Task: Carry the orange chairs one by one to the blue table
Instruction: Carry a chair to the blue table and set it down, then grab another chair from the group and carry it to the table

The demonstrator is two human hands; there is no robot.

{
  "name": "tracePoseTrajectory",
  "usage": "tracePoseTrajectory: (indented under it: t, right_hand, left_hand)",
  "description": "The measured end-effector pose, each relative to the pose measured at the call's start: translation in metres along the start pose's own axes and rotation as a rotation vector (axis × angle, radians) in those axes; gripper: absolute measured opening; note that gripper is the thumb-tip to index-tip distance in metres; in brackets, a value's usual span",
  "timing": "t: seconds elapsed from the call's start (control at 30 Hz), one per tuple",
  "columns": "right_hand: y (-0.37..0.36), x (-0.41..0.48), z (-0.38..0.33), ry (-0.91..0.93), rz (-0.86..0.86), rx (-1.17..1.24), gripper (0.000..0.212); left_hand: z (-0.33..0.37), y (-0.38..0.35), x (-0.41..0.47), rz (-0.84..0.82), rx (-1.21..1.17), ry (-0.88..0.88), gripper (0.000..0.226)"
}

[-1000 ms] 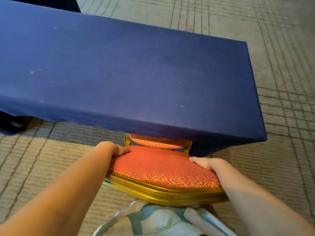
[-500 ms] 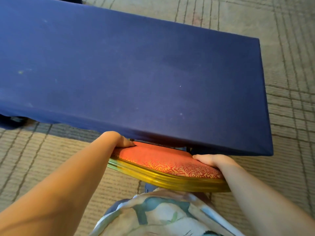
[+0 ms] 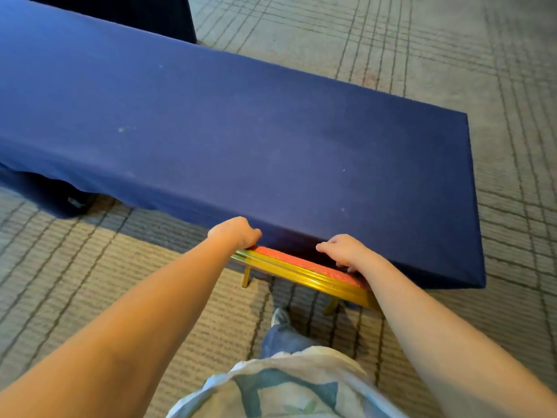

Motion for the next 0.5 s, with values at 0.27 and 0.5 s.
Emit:
tracePoseTrajectory:
  t: [0.27,0.5]
  right_hand:
    - [-0.020,-0.067,-0.108,0.365,0.143,0.074,0.025]
    - [-0.084,-0.130,-0.199,0.567,0.162,0.026,0.053]
  left_hand:
    - [-0.060,0.046,-0.080,0.301,-0.447,-0.180,0.015]
    - [-0.174,0.077,-0.167,0.583,-0.680,-0.112,0.017]
Point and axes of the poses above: each hand's wrist, its own x-axis towards the middle knuckle, its own y-axis out of the back of the hand, z = x × y, the point moved 3 cm from there along x, towards the middle knuckle, and after that the axes turned 3 degrees about -y, right-handed, at the moved point
